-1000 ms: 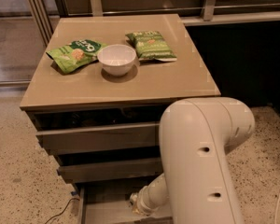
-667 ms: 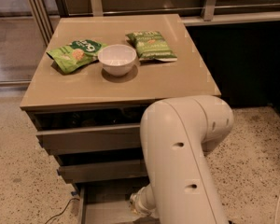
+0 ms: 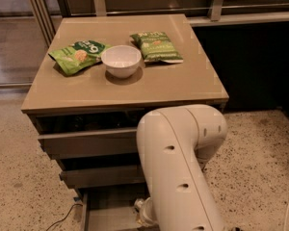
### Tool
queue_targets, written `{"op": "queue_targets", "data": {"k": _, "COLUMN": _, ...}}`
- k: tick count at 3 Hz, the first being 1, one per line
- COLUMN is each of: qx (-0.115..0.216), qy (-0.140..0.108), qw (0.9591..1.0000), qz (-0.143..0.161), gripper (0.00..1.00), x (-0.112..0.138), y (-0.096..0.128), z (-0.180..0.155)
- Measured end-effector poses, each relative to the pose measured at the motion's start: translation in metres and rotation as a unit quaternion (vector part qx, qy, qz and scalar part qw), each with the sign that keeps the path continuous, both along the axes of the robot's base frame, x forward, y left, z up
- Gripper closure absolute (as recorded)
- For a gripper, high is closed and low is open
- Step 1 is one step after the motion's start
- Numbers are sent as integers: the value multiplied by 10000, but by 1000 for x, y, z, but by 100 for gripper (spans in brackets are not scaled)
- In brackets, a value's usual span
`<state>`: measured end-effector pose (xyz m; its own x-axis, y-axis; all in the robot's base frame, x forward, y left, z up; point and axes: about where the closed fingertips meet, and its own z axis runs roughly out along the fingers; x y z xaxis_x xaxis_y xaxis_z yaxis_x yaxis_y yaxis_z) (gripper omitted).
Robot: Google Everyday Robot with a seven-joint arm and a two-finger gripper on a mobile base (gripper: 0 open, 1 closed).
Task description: Pick 7up can from bottom drawer and place on counter
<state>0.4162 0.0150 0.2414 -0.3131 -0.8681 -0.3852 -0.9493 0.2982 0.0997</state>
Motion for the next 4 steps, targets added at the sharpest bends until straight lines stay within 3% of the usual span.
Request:
{"op": "queue_targets", "data": {"k": 2, "qx": 155, "qy": 114, "qw": 9992, "qz": -339, "gripper": 100, "x": 5, "y": -21, "z": -17}}
{"op": "queue_targets", "data": {"k": 3, "qx": 275, "qy": 103, "qw": 9987, "qz": -421, "gripper": 100, "x": 21, "y": -25, "z": -31}}
{"op": "queue_targets", "data": {"k": 4, "qx": 277, "qy": 102, "qw": 9987, "qz": -421, "gripper": 100, "x": 21, "y": -25, "z": -31}}
